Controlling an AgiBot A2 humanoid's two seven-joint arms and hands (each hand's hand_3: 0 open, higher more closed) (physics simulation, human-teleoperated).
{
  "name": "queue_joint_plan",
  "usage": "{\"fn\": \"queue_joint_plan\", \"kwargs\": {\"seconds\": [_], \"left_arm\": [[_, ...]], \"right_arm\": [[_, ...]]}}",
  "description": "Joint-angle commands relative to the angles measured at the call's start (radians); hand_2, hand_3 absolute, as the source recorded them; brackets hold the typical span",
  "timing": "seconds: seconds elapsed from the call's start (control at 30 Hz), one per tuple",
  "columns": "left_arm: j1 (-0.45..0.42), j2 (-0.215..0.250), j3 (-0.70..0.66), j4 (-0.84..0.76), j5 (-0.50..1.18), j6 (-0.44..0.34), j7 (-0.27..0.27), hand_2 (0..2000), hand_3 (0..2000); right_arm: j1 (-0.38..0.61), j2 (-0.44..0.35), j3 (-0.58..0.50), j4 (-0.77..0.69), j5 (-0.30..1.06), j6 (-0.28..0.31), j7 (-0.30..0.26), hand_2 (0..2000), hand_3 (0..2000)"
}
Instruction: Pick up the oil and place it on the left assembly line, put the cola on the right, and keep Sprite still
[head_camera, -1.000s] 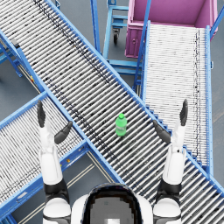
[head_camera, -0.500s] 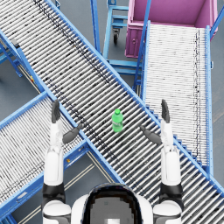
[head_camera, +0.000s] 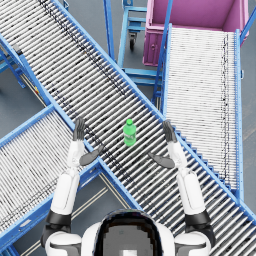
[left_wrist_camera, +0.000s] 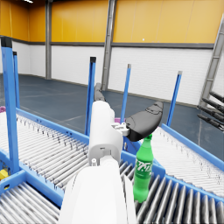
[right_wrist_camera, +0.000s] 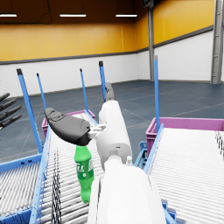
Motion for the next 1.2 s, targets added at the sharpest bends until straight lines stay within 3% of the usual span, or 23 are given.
{"fn": "queue_joint_plan", "kwargs": {"seconds": [0.03, 1.2], "left_arm": [[0.000, 0.000, 0.001, 0.000, -0.001, 0.000, 0.000, 0, 0], [-0.001, -0.001, 0.003, 0.001, -0.004, 0.001, 0.001, 0, 0]], "right_arm": [[0.000, 0.000, 0.001, 0.000, -0.001, 0.000, 0.000, 0, 0], [-0.001, 0.001, 0.003, -0.001, -0.004, 0.001, -0.001, 0, 0]]}}
